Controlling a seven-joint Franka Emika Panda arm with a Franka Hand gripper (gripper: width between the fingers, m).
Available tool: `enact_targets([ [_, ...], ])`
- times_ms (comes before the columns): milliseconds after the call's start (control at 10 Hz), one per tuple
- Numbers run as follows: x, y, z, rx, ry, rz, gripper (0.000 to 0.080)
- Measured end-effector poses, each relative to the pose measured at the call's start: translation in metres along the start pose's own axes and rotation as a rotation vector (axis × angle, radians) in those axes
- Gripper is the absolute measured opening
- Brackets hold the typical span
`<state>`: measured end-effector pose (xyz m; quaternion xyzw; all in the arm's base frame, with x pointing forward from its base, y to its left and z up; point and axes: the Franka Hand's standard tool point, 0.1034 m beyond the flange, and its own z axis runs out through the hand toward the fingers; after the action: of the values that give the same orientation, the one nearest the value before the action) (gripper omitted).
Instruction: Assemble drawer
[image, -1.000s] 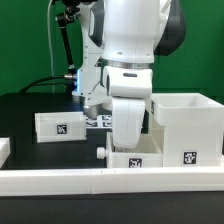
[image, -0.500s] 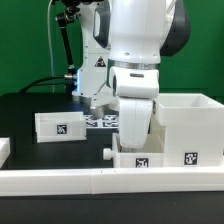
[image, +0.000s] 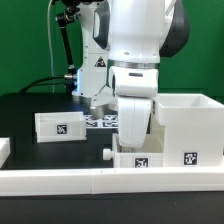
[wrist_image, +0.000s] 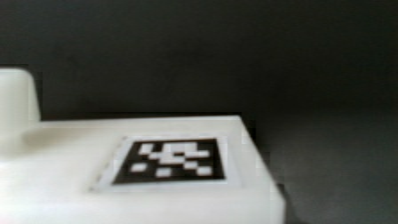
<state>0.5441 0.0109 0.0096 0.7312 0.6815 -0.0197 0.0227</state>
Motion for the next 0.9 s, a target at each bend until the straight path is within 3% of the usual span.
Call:
enact_targets([
  [200,-0.007,0.0,-0.003,0.017,-0.005,0.03,0.0289],
  [300,-0.006,0.003,-0.008,0.008,-0.004,0.056,0.0425],
  [400,-0.005,0.005,-0.015,0.011,-0.005,0.061,0.0425],
  [500,-0.006,0.007,-0.024,0.016,-0.009,0.064,0.0588],
  [700,-0.014,0.016,-0.039,0.017,-0.014,0.063,0.063],
  [900,-0.038,0.026,-0.045,0.021,-0.019,0.039,0.0649],
])
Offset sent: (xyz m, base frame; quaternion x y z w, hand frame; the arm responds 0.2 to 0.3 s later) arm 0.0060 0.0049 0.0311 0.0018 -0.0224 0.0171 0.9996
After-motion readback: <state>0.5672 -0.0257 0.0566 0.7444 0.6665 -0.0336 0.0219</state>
